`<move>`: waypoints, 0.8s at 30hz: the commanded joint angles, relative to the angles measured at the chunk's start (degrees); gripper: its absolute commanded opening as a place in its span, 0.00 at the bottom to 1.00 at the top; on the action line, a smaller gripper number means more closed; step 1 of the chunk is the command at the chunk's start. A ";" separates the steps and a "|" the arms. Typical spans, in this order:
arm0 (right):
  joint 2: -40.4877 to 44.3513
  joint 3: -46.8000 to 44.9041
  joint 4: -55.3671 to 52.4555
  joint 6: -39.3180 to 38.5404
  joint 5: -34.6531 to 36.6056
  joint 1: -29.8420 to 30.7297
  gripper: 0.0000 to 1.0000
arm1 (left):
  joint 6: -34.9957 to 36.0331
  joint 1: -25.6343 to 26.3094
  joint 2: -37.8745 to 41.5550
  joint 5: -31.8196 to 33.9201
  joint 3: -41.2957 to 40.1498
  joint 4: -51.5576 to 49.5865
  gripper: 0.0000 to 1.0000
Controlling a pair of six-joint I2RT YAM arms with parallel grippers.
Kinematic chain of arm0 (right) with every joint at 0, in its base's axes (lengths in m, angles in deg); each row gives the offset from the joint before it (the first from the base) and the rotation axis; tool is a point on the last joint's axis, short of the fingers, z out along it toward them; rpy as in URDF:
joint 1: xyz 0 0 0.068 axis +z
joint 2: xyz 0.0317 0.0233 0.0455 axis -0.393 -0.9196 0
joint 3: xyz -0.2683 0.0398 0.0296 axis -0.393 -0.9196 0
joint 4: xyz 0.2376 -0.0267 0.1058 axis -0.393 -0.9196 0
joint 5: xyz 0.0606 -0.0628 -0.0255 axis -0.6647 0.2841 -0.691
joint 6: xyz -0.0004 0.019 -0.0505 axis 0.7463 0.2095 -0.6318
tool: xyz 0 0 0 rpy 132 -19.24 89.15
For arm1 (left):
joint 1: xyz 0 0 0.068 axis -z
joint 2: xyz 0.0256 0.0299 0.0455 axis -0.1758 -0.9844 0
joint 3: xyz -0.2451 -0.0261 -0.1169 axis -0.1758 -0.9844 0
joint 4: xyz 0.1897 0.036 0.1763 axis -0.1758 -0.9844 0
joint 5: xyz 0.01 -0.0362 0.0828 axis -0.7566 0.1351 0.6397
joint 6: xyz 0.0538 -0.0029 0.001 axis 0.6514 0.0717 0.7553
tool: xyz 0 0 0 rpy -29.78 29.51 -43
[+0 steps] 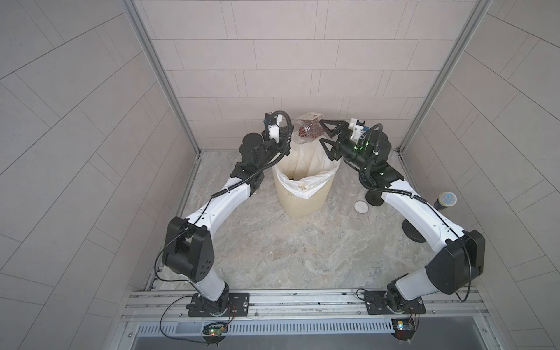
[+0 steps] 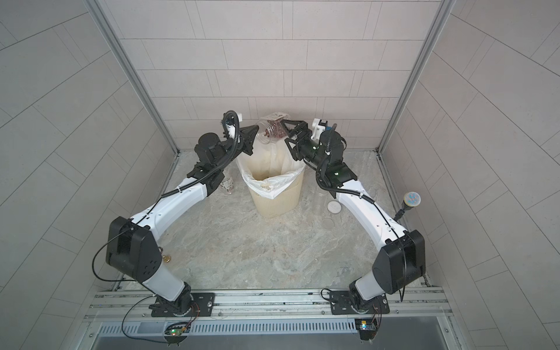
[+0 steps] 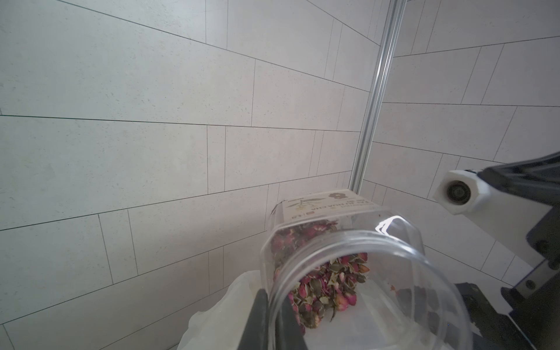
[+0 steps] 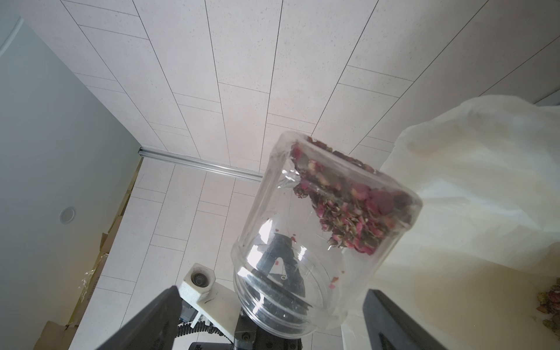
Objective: Empty the moldy dried flower tea in the jars
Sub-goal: Pour the moldy dried flower tea into the trash bin.
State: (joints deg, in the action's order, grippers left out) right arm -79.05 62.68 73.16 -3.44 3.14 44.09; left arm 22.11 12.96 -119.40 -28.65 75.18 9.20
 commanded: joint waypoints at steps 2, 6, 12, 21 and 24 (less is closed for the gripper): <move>0.16 -0.69 2.30 1.75 -0.94 0.14 0.98 | -1.43 -0.81 0.64 0.39 3.36 3.36 0.00; -0.04 -1.15 2.86 1.96 -0.61 0.07 0.99 | -1.39 -0.73 0.08 -1.28 4.87 2.24 0.00; -1.49 0.05 5.33 3.86 -0.46 -0.29 1.00 | -0.23 -0.04 1.12 -2.17 2.17 1.85 0.00; -2.92 0.16 7.75 7.50 0.23 -0.38 1.00 | 2.84 1.12 1.24 -4.76 -0.32 2.87 0.00; -2.95 0.68 7.90 7.60 0.36 -0.38 1.00 | 5.57 1.32 1.21 -5.78 -1.45 3.46 0.00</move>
State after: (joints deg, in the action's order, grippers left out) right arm -82.24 62.31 77.23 1.93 3.12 43.72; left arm 24.23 13.58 -119.45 -31.64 74.83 9.70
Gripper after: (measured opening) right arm 0.997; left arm 0.073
